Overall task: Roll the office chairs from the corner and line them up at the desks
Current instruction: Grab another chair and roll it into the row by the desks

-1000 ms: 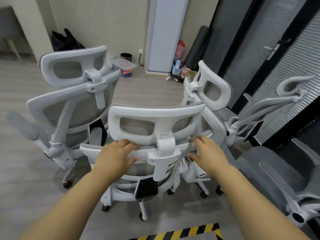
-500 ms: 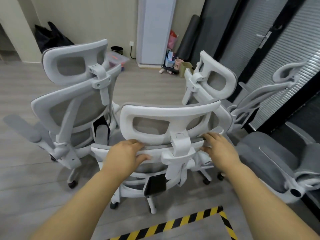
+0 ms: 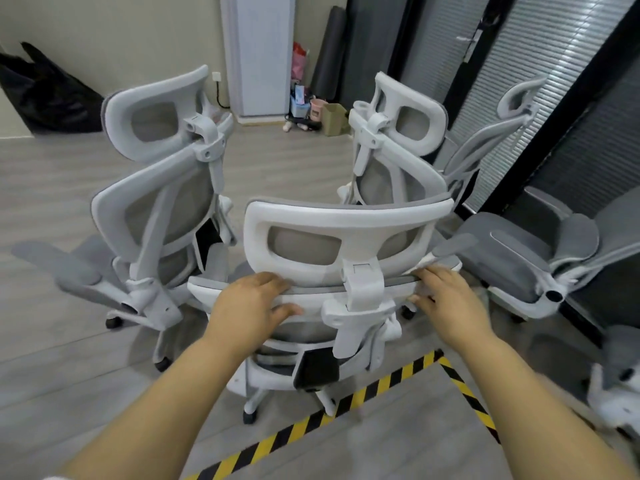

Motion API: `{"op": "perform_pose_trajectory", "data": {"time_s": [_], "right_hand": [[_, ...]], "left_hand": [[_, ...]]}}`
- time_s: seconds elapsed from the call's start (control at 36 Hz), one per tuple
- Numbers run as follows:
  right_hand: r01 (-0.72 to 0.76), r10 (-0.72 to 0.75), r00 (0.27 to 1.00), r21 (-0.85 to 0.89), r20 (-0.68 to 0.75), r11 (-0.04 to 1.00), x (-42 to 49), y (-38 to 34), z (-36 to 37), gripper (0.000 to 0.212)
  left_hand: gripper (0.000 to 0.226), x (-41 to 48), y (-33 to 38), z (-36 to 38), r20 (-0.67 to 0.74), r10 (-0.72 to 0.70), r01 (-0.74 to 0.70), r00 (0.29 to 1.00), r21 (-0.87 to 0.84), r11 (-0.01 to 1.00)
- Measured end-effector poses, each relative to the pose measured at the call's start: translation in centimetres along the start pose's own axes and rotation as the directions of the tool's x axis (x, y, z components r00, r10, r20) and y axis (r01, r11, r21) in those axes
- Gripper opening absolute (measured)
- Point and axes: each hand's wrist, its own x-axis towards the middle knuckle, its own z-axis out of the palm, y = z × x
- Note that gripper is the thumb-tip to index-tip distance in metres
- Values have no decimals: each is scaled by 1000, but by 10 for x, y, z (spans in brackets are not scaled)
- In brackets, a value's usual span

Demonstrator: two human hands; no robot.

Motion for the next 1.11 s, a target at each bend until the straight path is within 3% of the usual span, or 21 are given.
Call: {"op": "perform_pose_trajectory", "data": {"time_s": [0.14,0.31,0.47,0.92,1.0,1.11], "right_hand": [[-43,43,999,1,-27,999,-51,-16,-4,48],[-90,89,993,-7,-78,996,-118,-32,-6,43],[-142,143,981,19,-131,990,-194,-52,-10,43],[-434,432,885,30,-174,901,-380,-159,-23,44],[-470,470,858,52,-206,881,-411,-186,-17,44],[-536,538,798,89,-273,840,-451,-226,-8,44]], "left_hand": [[53,-38,2,-9,-6,28,-28,1000,-60,998],[39,-81,10,-21,-23,2,-5,1000,-151,988],[44,-131,16,-32,-4,26,-26,1000,-239,971],[42,-237,-2,-76,163,255,-187,953,-342,921],[54,-252,-13,-82,158,338,-264,928,-362,894],[51,-274,-27,-90,126,447,-377,885,-369,850]]}}
